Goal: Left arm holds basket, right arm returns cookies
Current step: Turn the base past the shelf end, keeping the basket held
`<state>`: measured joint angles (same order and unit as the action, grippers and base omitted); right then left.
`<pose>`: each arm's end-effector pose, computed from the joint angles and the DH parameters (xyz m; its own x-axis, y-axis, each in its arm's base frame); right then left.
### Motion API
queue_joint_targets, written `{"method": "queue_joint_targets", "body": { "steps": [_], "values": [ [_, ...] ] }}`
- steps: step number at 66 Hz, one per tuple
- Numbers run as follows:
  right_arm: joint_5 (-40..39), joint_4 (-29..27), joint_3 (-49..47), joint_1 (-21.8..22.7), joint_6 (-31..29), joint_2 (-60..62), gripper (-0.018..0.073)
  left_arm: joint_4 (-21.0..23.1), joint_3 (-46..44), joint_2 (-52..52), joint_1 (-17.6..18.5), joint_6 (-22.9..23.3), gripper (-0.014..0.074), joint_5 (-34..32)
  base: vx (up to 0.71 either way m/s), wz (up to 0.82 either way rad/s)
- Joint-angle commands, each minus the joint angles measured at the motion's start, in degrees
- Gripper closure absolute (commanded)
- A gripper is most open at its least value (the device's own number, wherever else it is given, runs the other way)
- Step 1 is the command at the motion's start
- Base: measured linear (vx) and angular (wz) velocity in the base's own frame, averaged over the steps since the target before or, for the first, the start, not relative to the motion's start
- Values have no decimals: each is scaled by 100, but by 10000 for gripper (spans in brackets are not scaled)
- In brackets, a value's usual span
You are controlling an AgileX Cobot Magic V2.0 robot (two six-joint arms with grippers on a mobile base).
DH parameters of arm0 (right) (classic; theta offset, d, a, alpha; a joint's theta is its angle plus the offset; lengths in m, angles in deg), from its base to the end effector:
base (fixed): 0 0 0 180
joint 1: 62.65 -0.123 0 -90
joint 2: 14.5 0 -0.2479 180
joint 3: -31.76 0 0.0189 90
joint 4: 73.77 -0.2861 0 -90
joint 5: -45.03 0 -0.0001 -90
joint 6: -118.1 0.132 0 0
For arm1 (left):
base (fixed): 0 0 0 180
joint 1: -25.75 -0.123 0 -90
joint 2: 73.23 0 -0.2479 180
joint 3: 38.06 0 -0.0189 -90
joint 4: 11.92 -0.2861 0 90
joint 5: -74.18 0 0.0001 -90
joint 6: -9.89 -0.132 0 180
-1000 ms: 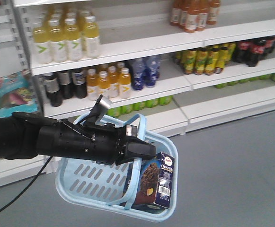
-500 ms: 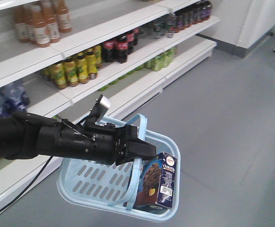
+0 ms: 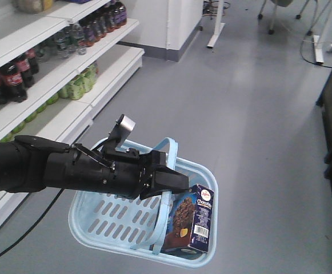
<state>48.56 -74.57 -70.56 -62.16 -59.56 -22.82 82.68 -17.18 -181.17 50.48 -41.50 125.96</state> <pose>0.1708 -0.0013 0.1987 0.0086 0.0547 -0.9985 0.0072 0.9985 0.0547 0.3018 -0.2529 0.1496 -0.9600 -0.0505 -0.2754 0.2389 0.3654 -0.8997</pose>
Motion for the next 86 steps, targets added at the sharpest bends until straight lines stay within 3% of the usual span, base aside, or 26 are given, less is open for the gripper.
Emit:
{"method": "queue_joint_targets", "body": {
  "steps": [1, 44, 86],
  "values": [
    [-404, 29, 101, 5, -15, 73, 562, 435, -163, 330, 31, -40, 599, 419, 16, -61],
    [-404, 29, 101, 5, -15, 73, 562, 430, -163, 330, 31, -40, 599, 419, 13, -48],
    [-404, 29, 101, 5, -15, 73, 562, 430, -163, 330, 31, -40, 599, 419, 24, -6]
  ]
}}
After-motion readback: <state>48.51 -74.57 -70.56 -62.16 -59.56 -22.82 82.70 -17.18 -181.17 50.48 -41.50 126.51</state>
